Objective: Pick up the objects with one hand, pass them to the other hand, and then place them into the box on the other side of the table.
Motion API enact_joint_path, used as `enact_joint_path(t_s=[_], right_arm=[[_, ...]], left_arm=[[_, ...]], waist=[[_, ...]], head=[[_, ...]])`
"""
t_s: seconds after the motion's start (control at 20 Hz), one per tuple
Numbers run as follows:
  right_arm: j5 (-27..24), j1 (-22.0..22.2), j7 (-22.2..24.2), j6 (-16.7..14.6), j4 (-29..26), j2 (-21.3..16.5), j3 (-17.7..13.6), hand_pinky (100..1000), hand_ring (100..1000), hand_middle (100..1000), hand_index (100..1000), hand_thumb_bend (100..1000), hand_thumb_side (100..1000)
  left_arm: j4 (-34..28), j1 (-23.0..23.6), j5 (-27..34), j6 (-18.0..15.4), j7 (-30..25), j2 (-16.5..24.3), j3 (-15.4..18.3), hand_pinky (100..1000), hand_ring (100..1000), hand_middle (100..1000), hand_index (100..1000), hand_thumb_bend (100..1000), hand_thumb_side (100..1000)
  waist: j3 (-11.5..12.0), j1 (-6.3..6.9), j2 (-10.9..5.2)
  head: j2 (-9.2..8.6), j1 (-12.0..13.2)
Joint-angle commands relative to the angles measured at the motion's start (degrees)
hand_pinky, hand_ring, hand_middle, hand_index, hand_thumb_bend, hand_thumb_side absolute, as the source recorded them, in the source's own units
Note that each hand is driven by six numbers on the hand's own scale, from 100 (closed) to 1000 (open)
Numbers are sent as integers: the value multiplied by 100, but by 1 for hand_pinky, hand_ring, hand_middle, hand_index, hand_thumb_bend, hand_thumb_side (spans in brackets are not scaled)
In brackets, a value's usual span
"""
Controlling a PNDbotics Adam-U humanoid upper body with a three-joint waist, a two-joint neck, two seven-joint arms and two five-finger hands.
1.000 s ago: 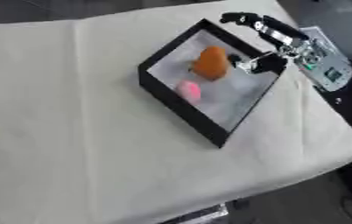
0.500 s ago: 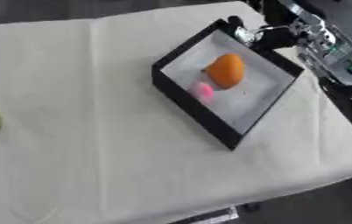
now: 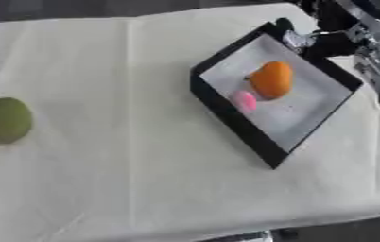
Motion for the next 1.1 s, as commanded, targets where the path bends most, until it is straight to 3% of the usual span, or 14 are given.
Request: enact_joint_path(t_s=[0.05,0.7,1.1], right_arm=[[34,-64,-14,35,-73,-130,-37,1000,1000,918,1000,100,100],[56,-89,-34,72,-29,-106,10,1000,1000,914,1000,100,103],[85,-97,-27,73,-9,-79,43,1000,1000,910,1000,100,109]], left_arm=[[44,-173,-61,16,-2,-9,-14,901,819,779,918,556,634],[808,-337,-578,-333,-925,-365,-144,905,838,786,895,628,689],[1437,-311,-1451,-704,-986,-534,-73,909,853,795,888,672,601]], waist=[[9,-6,-148],[49,-7,-154],[49,-13,-149]], head=[[26,171],[40,295],[26,310]])
